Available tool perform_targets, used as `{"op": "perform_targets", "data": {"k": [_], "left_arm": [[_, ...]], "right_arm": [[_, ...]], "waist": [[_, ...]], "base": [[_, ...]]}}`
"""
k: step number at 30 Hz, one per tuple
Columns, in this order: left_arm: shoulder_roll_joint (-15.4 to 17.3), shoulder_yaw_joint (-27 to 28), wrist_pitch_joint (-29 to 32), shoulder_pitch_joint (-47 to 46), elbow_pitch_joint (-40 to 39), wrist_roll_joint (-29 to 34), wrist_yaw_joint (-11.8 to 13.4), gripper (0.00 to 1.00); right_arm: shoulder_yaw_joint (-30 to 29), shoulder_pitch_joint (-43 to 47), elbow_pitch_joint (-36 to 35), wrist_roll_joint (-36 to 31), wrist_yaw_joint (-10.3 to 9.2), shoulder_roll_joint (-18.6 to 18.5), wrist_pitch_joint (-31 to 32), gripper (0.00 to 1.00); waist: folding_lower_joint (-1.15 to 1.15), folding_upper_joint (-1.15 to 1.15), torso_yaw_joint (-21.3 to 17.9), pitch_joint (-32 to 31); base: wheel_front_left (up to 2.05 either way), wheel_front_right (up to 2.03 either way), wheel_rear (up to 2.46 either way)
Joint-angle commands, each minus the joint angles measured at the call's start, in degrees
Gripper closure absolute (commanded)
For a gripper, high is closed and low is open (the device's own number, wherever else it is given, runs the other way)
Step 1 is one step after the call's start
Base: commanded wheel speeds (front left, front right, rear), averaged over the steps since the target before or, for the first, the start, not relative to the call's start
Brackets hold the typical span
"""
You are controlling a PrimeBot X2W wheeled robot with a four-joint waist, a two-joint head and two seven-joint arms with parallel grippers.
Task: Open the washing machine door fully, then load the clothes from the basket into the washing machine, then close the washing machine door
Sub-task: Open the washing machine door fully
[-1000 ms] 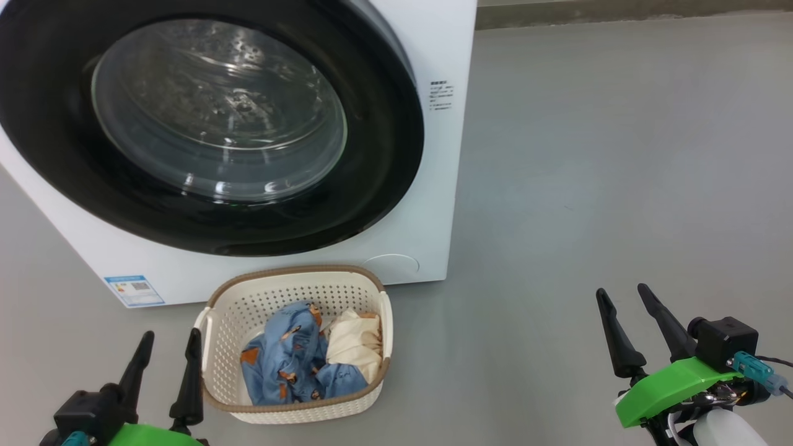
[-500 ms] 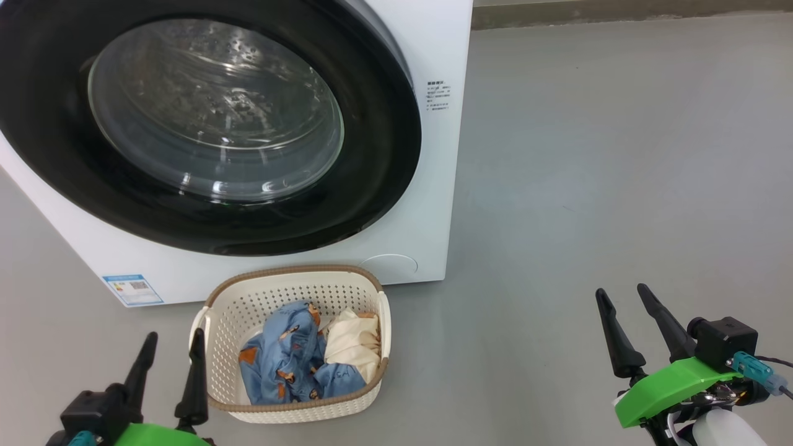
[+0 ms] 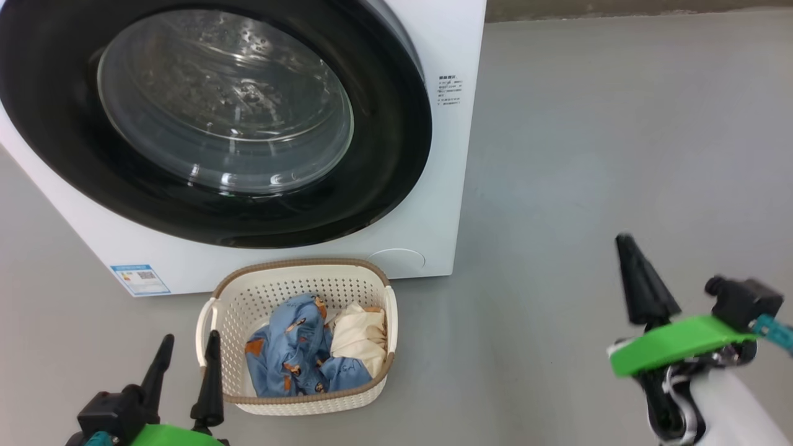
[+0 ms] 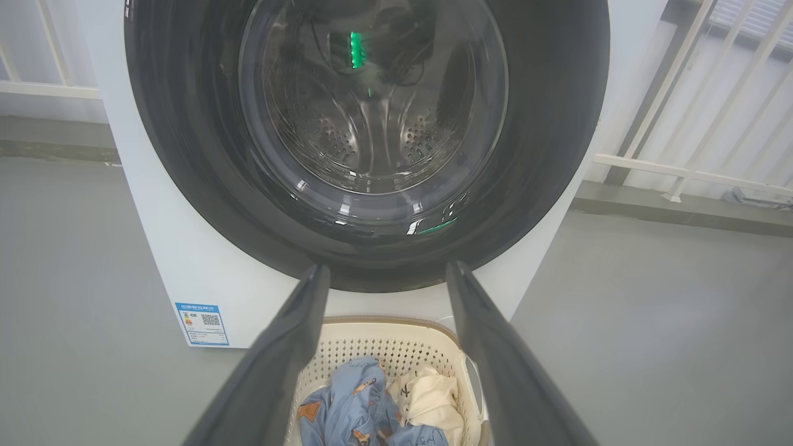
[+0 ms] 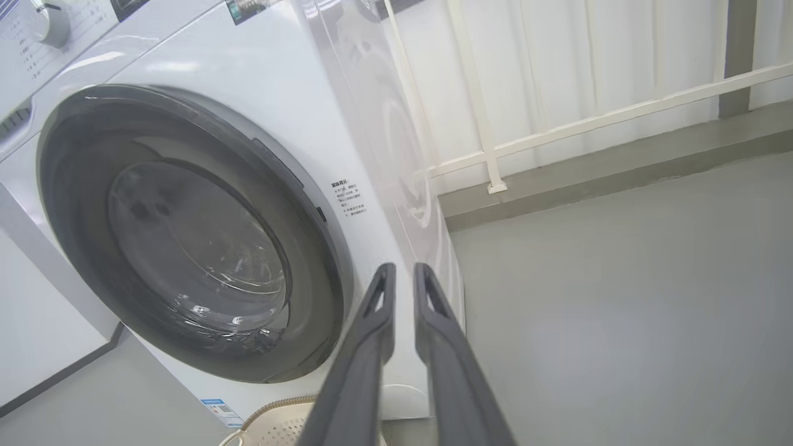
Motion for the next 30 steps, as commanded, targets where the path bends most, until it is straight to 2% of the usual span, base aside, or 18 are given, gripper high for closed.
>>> {"op": "perform_targets", "data": {"k": [1,7,12,16,22,24,30], "left_arm": [[0.5,1.5,-0.4,-1.1,-1.5,-0.4,0.0,0.0],[0.1,0.0,-0.4,-1.9,-1.9,-0.6,0.0,0.0],[-0.2,-0.8,-0.4,-3.1,-2.9,-0.9,0.0,0.0],[-0.6,-1.2,-0.4,-3.9,-3.7,-1.1,0.0,0.0],[-1.1,-1.8,-0.4,-6.2,-4.5,-1.4,0.0,0.0],[-1.2,-1.9,-0.4,-6.9,-4.8,-1.5,0.0,0.0],[-1.2,-2.1,-0.4,-8.5,-5.4,-1.7,0.0,0.0]], "right_arm": [[0.3,-2.9,-2.1,1.7,0.32,-0.1,-0.7,1.0],[-0.4,-7.7,-3.1,11.5,0.32,0.8,-0.7,1.0],[0.8,-12.5,-4.2,25.3,0.32,-0.1,-0.7,1.0],[3.7,-16.5,-5.6,37.2,0.32,-3.3,-0.7,1.0],[4.0,-22.7,-6.5,51.0,0.32,-8.0,1.6,1.0],[3.4,-24.7,-6.7,54.5,0.32,-9.0,3.7,1.0],[3.0,-29.8,-6.4,58.2,0.32,-10.7,10.8,1.0]], "waist": [[0.0,0.0,0.2,0.2],[0.0,0.0,1.2,1.9],[0.0,0.0,2.5,4.1],[0.0,0.0,3.8,6.4],[0.0,0.0,6.0,10.2],[0.0,0.0,6.5,11.5],[0.0,0.0,7.2,14.4]], "base": [[0.0,0.0,0.0],[0.0,0.0,0.0],[0.0,0.0,0.0],[0.0,0.0,0.0],[0.0,0.0,0.0],[0.0,0.0,0.0],[0.0,0.0,0.0]]}}
